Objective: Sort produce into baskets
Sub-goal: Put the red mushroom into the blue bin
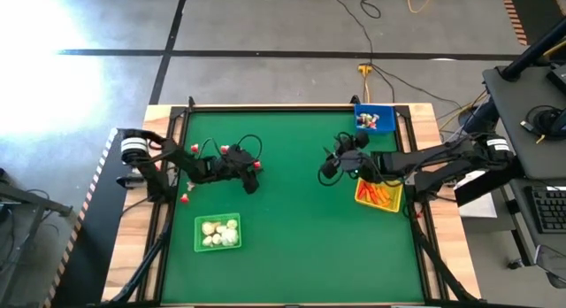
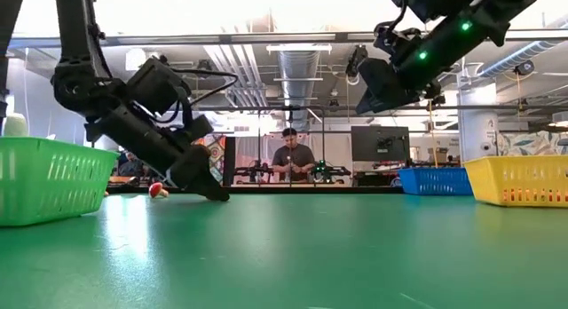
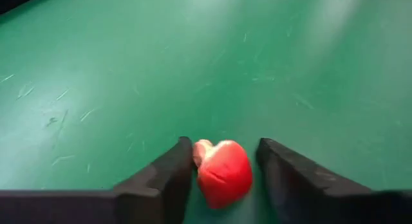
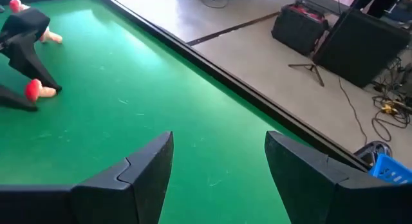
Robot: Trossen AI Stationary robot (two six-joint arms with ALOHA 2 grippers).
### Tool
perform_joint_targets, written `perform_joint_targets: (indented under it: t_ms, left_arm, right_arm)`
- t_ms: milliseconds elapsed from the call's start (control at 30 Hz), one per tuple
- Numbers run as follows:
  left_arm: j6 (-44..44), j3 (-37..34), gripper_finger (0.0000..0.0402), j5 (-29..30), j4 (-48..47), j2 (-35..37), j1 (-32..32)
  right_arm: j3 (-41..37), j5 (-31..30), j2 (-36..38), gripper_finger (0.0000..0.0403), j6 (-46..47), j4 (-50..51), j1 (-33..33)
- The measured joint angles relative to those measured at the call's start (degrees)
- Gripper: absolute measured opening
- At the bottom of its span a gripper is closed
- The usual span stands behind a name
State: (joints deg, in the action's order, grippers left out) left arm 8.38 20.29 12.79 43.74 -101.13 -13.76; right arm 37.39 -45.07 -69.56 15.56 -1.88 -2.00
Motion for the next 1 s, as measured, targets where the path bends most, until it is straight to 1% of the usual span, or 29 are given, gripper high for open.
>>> perform_joint_targets:
  t_ms: [133, 200, 267, 333, 433, 500, 600, 667, 733, 800, 867, 967, 1000]
  left_arm:
    - [0.37, -0.02, 0.0096, -0.48, 0.84, -0.41, 0.04]
    - [0.78, 0.37, 0.0066, -2.24, 0.88, -0.26, 0.01]
    - [1.57, 1.48, 0.0041, -4.79, 1.25, -0.35, 0.16]
    - [1.55, 3.66, 0.0027, -6.79, 1.35, -0.98, 1.09]
    - [1.01, 7.89, 0.0024, -10.31, 1.79, -2.30, 3.36]
    - [0.87, 11.55, 0.0031, -11.02, 2.45, -4.53, 4.70]
    - [0.42, 16.98, 0.0040, -11.05, 2.79, -9.56, 6.89]
    - [0.13, 20.12, 0.0043, -11.36, 3.26, -13.08, 7.83]
    - [0.10, 22.80, 0.0044, -11.34, 4.15, -16.61, 8.27]
    - [0.41, 24.73, 0.0044, -11.22, 6.29, -19.40, 8.65]
    - [1.21, 25.43, 0.0046, -11.74, 10.14, -21.74, 8.92]
    - [1.75, 25.06, 0.0058, -12.43, 12.98, -22.68, 8.94]
    - [1.82, 24.27, 0.0066, -12.88, 13.18, -22.09, 8.94]
  right_arm:
    - [-0.01, 0.05, 0.02, 0.0235, -0.62, 0.01, 0.00]
    - [-0.03, 0.05, 0.02, 0.0237, -0.71, -0.04, 0.00]
    - [-0.02, 0.10, 0.02, 0.0239, -1.51, -0.12, 0.00]
    - [-0.03, 0.78, 0.02, 0.0240, -2.57, -0.15, 0.00]
    - [-0.03, 4.17, 0.02, 0.0238, -5.05, -0.29, 0.00]
    - [-0.03, 8.51, 0.02, 0.0235, -8.60, -0.33, 0.00]
    - [-0.71, 19.58, -0.20, 0.0232, -13.28, -0.18, 0.00]
    - [-1.35, 27.18, -0.95, 0.0231, -14.44, -0.17, 0.00]
    - [-1.91, 32.12, -2.42, 0.0232, -15.56, -0.11, 0.03]
    - [-2.27, 34.46, -4.20, 0.0235, -16.29, -0.33, 0.00]
    - [-2.52, 35.07, -6.61, 0.0238, -16.58, -0.37, 0.00]
    - [-2.53, 35.18, -10.57, 0.0243, -18.68, -1.25, -0.03]
    - [-2.54, 35.18, -12.10, 0.0244, -19.89, -3.16, -0.12]
